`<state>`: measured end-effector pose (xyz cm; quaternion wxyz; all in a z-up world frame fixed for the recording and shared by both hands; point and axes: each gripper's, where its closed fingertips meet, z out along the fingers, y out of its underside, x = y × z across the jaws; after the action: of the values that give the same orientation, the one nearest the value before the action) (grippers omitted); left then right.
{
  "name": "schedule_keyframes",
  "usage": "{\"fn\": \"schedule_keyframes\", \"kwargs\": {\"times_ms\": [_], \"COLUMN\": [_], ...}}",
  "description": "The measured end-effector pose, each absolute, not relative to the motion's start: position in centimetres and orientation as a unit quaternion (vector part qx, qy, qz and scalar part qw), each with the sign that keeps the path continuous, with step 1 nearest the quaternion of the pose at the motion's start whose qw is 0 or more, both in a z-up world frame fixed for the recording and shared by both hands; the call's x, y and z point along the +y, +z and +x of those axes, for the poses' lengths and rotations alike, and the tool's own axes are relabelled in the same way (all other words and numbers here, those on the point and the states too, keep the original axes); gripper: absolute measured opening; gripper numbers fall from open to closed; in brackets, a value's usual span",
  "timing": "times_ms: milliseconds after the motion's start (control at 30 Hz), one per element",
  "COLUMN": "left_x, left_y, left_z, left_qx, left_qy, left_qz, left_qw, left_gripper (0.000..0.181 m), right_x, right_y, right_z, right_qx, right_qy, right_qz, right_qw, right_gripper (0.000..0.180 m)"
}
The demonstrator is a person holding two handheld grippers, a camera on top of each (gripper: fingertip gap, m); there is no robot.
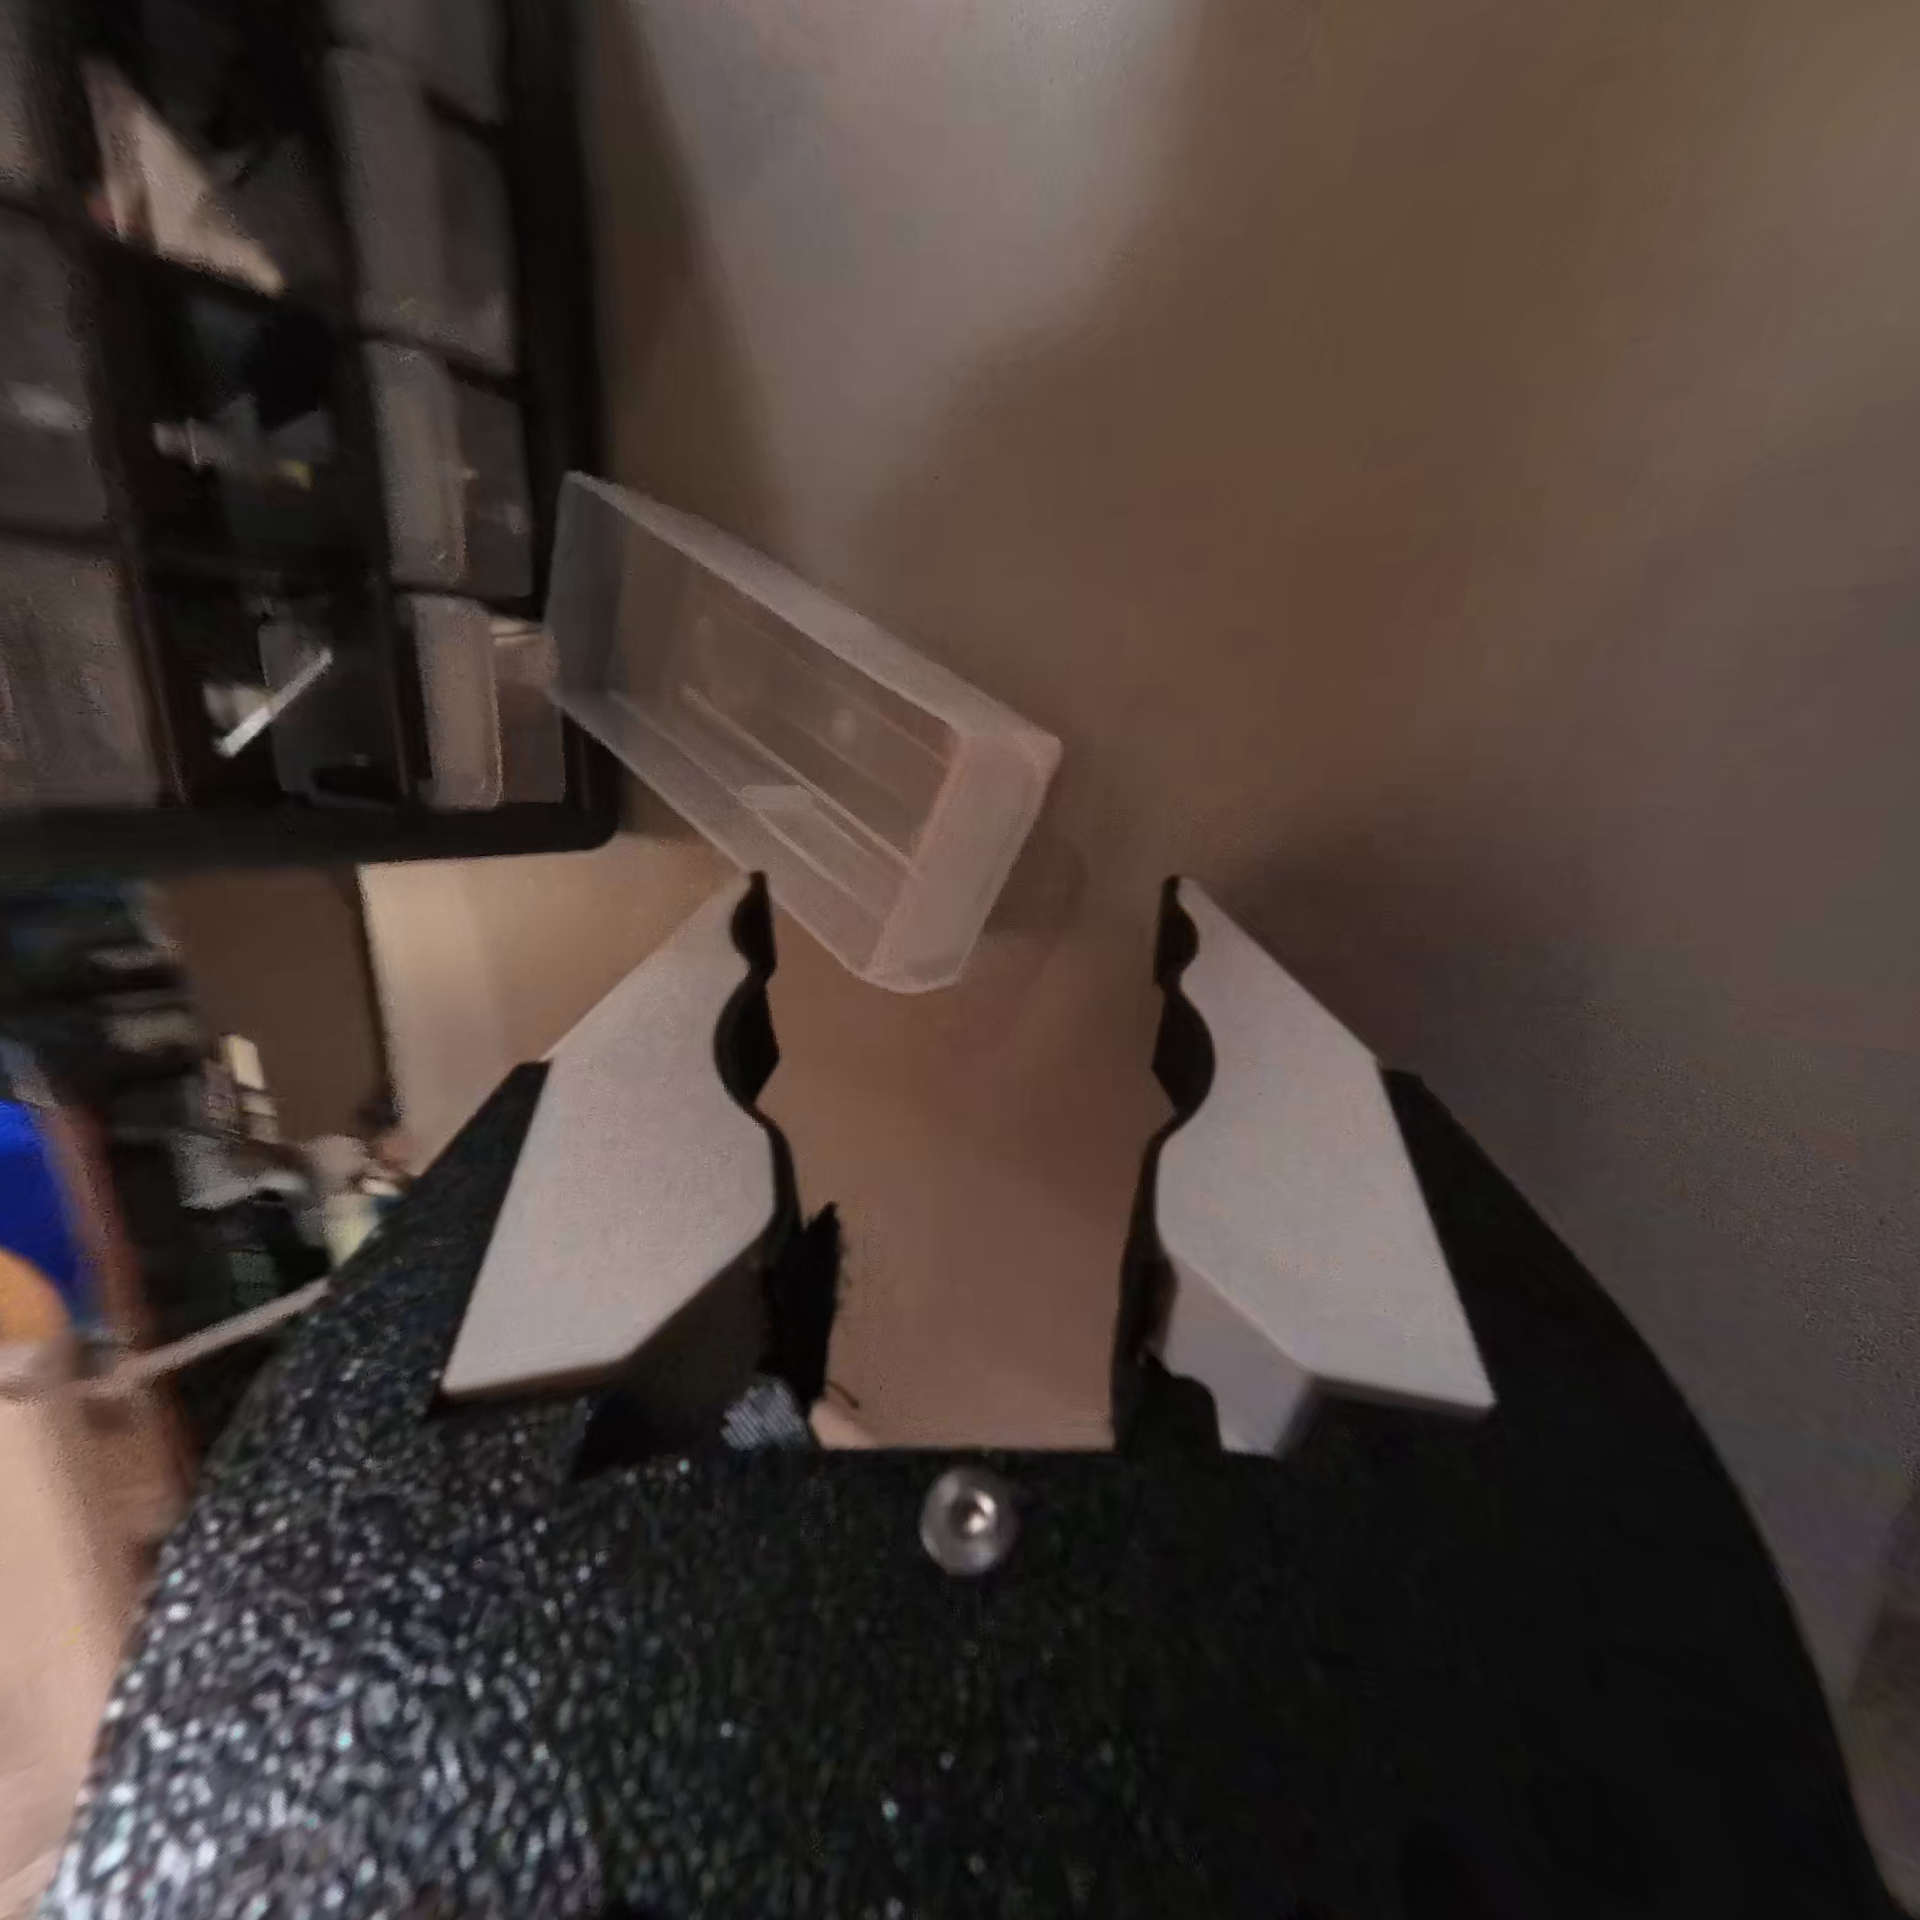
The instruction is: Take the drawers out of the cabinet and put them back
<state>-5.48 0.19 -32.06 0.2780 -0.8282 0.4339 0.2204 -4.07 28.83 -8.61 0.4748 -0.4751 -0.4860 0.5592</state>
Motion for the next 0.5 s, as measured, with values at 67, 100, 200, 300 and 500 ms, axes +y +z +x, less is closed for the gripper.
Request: {"fn": "schedule_keyframes", "kwargs": {"times_ms": [67, 100, 200, 300, 500], "left_x": [0.0, 0.1, 0.7, 1.6, 3.3], "left_y": [-33.0, -33.3, -33.6, -32.6, -28.9], "left_z": [-6.3, -6.5, -6.4, -6.7, -6.2], "left_qx": [0.502, 0.518, 0.543, 0.56, 0.448], "left_qy": [0.27, 0.279, 0.286, 0.325, 0.327], "left_qz": [-0.788, -0.778, -0.756, -0.728, -0.791], "left_qw": [0.232, 0.22, 0.227, 0.228, 0.258], "left_gripper": [0.055, 0.051, 0.032, 0.016, 0.016], "right_x": [28.9, 28.9, 29.0, 29.0, 29.0], "right_y": [-8.6, -8.6, -8.6, -8.6, -8.6], "right_z": [-4.0, -4.0, -3.9, -3.9, -3.9], "right_qx": [-0.482, -0.481, -0.481, -0.481, -0.48], "right_qy": [0.565, 0.566, 0.568, 0.568, 0.573], "right_qz": [-0.475, -0.476, -0.476, -0.476, -0.474], "right_qw": [0.472, 0.47, 0.468, 0.468, 0.466], "right_gripper": [0.018, 0.018, 0.019, 0.019, 0.019]}}
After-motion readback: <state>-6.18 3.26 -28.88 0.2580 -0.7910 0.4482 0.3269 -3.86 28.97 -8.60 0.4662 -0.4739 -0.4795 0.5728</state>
